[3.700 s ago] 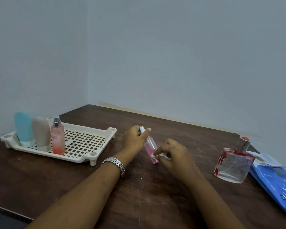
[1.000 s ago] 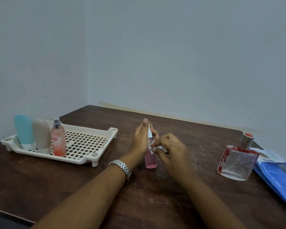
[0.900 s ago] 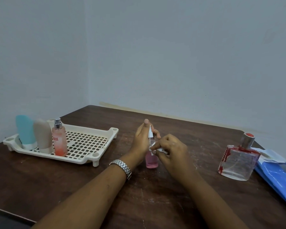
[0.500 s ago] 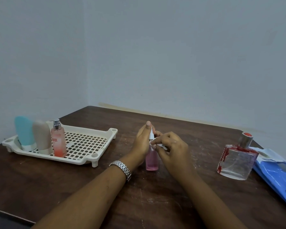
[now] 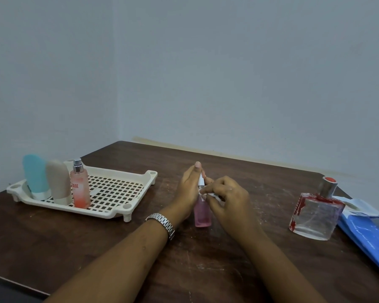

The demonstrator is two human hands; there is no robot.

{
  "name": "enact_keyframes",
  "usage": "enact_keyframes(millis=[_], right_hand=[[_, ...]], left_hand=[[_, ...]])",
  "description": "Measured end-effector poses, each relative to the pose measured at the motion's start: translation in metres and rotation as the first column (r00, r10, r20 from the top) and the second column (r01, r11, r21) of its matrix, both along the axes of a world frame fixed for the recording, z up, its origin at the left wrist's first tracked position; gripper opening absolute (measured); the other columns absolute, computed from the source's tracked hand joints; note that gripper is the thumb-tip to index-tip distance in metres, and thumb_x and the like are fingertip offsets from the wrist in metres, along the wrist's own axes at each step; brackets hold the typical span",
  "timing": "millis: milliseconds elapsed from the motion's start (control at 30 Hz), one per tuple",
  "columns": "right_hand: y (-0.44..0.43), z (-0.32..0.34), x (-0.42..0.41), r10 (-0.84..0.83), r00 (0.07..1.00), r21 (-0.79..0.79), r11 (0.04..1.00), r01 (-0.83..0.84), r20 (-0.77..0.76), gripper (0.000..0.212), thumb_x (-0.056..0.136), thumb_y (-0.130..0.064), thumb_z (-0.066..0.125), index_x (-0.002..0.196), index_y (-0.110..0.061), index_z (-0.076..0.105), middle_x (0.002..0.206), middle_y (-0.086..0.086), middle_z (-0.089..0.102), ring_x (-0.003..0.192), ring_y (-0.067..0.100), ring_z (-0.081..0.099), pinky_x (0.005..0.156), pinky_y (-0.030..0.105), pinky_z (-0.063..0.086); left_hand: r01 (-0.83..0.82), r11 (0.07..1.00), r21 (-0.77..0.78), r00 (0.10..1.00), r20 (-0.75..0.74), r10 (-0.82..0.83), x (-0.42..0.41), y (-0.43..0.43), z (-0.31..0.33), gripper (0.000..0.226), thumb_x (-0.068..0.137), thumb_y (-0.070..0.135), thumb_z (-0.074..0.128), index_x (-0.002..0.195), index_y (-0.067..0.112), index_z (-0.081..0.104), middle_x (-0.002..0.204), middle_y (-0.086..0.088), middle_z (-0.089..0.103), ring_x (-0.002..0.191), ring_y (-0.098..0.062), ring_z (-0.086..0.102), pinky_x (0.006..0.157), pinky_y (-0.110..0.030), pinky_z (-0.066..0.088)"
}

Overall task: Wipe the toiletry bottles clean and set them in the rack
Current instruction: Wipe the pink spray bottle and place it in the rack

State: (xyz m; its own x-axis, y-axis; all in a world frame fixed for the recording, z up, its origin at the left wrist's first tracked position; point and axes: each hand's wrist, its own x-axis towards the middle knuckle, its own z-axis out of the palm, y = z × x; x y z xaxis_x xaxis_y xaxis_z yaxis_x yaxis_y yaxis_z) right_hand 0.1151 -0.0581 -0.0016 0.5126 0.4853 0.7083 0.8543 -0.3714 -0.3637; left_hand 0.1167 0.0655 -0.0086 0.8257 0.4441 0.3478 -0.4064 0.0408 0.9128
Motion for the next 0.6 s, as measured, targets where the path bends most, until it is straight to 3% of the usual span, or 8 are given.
enact_keyframes(millis=[100,200,400,600], right_hand=[[-0.0038,0.0001,-0.0019,0.037,0.998,-0.116,0.992,-0.043,-0.047,0.016,0.08,-0.012,0.071,0.092,-0.023,0.074,0.084,-0.013,0.051,0.078,0.001,0.052,0.062,0.004,0.039],[-0.0068,0.0013,0.0005,0.048,0.995,-0.21,0.975,-0.066,-0.088,0.013,0.081,-0.016,0.069,0.089,-0.024,0.074,0.081,-0.017,0.047,0.074,-0.001,0.048,0.059,0.006,0.036],[-0.0018,0.0009,0.0044,0.03,0.996,-0.03,0.999,-0.033,-0.088,0.016,0.08,-0.007,0.07,0.086,-0.021,0.074,0.083,-0.012,0.054,0.074,-0.004,0.051,0.063,0.004,0.039],[-0.0029,-0.0014,-0.0006,0.074,0.994,-0.121,0.989,-0.083,-0.078,0.015,0.08,-0.009,0.069,0.088,-0.022,0.074,0.082,-0.011,0.052,0.074,0.001,0.051,0.063,0.006,0.04]], left_hand=[[-0.01,1.0,-0.028,1.0,0.011,0.01,-0.0005,0.0009,0.0021,0.039,0.103,0.029,0.033,0.07,0.01,0.042,0.042,0.007,0.055,0.04,-0.002,0.051,0.045,-0.017,0.041],[0.029,0.999,-0.041,0.999,0.02,-0.028,0.003,0.0064,-0.0003,0.04,0.102,0.035,0.033,0.072,0.01,0.044,0.049,-0.003,0.062,0.045,-0.013,0.057,0.051,-0.025,0.045],[0.003,0.999,-0.04,1.0,0.021,-0.002,0.0046,0.0065,-0.002,0.04,0.103,0.032,0.033,0.072,0.009,0.044,0.047,0.0,0.059,0.039,-0.009,0.052,0.041,-0.019,0.041],[-0.012,0.999,-0.043,0.999,0.041,0.014,0.0052,0.0065,-0.0041,0.04,0.102,0.034,0.034,0.071,0.01,0.043,0.047,-0.001,0.059,0.046,-0.013,0.056,0.051,-0.025,0.044]])
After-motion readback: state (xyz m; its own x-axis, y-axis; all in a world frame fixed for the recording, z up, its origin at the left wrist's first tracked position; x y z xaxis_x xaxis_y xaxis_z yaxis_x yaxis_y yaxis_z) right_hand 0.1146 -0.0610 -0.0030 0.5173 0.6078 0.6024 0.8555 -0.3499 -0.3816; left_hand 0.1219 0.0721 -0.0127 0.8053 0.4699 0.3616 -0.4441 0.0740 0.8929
